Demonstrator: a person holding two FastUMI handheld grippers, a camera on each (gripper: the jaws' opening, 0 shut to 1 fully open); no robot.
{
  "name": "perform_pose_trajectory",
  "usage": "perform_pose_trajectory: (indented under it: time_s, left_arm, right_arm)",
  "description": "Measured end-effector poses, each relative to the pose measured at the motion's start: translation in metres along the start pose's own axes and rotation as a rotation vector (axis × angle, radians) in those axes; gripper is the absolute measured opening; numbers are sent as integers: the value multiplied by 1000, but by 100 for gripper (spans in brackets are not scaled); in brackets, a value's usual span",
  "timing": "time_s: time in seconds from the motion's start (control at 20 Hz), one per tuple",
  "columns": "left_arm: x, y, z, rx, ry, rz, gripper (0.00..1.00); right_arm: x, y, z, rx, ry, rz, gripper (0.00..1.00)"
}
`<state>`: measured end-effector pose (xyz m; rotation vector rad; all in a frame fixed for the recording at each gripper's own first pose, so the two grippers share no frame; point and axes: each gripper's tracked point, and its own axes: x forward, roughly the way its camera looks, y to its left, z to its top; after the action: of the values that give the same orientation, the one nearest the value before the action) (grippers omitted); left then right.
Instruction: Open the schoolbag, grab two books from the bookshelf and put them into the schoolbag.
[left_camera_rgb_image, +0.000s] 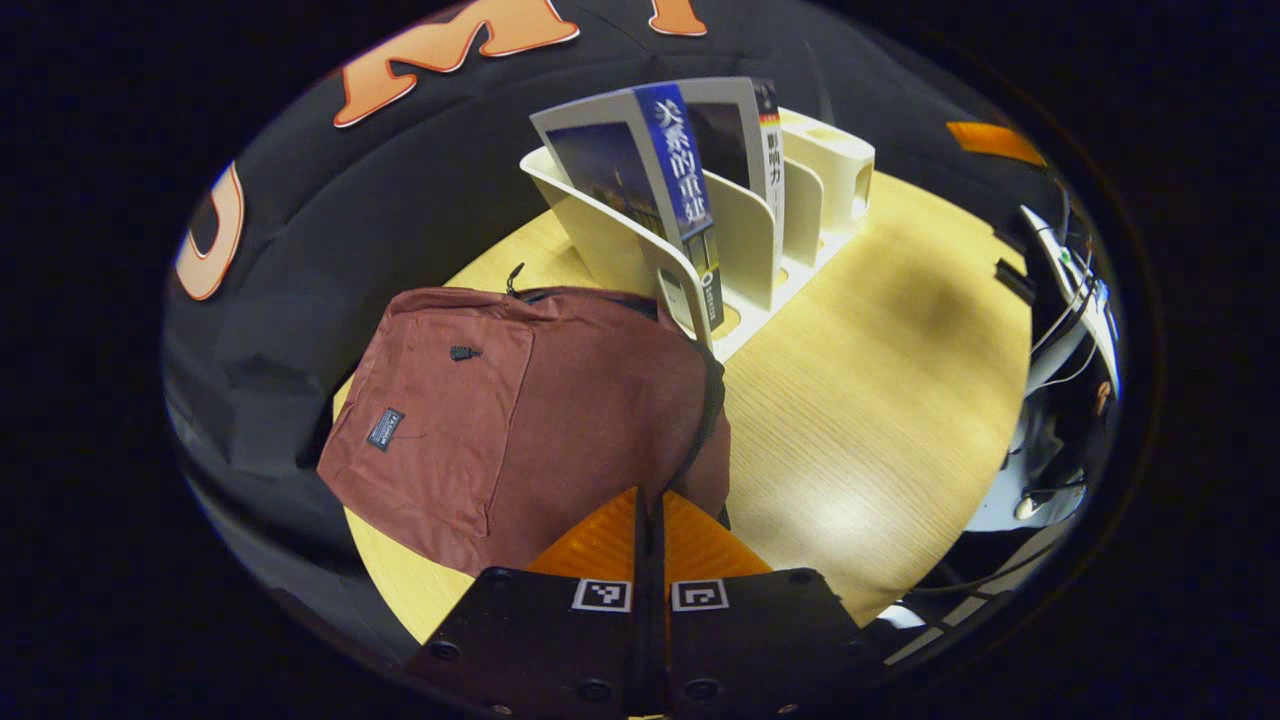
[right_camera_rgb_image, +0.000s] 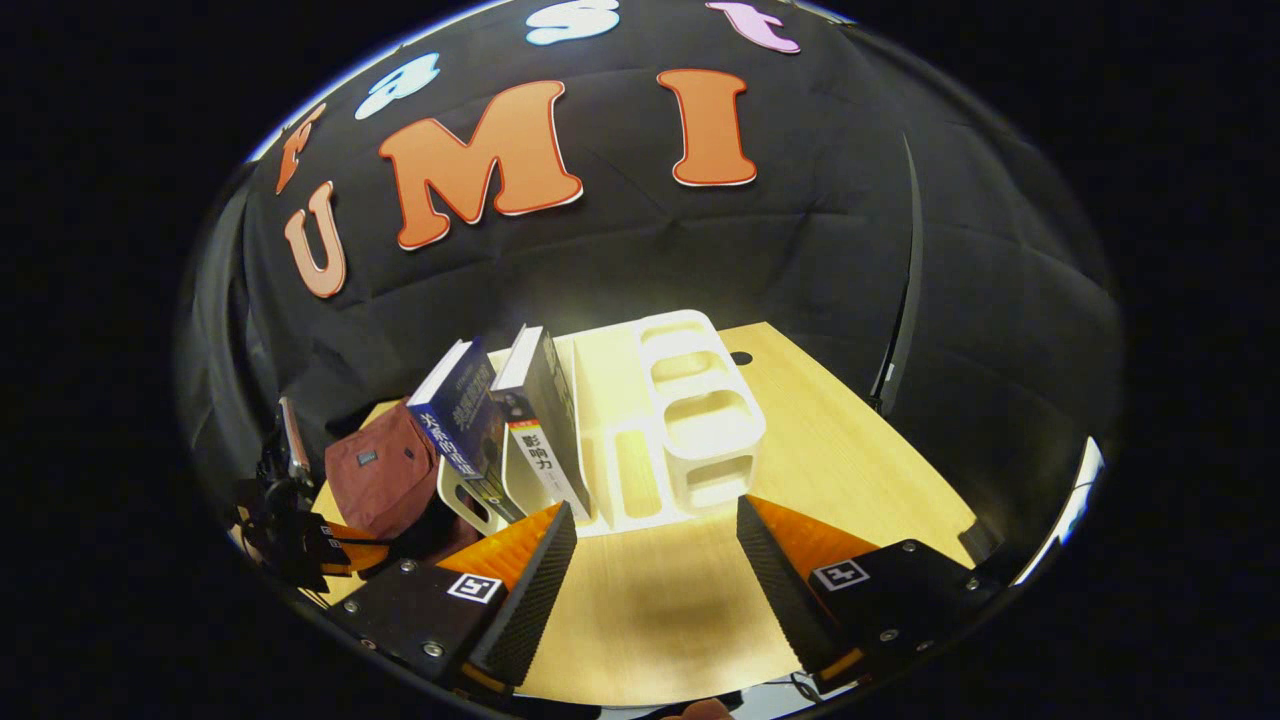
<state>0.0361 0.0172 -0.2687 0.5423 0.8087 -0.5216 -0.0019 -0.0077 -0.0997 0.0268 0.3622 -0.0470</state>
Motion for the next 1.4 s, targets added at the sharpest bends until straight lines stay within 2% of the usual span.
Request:
perform_pose_trajectory:
  time_s: [0.1, 0.25, 0.5, 0.75, 0.95, 1.1, 1.25, 1.4]
  left_arm:
    - [-24, 19, 10, 1, -25, -17, 1]
    - [-52, 54, 27, 21, -75, 1, 1]
    - [-77, 116, 52, -33, -142, 77, 1]
    - [-87, 166, 77, -21, -192, 159, 0]
    - [-83, 183, 86, -48, -209, 156, 0]
    - [-74, 185, 81, -78, -199, 133, 1]
    - [-70, 186, 76, -92, -202, 121, 1]
    - [-68, 185, 73, -106, -198, 104, 1]
  right_arm:
    - [-3, 16, -4, 9, 3, -26, 97]
    - [-13, 46, -8, 6, 35, -13, 97]
    - [-21, 75, 1, -65, 105, 18, 97]
    - [-28, 116, 11, -91, 154, 75, 97]
    - [-29, 150, 27, -145, 177, 118, 97]
    - [-22, 180, 53, -142, 170, 164, 97]
    - [0, 202, 83, -143, 162, 188, 97]
    - [35, 216, 97, -165, 223, 178, 97]
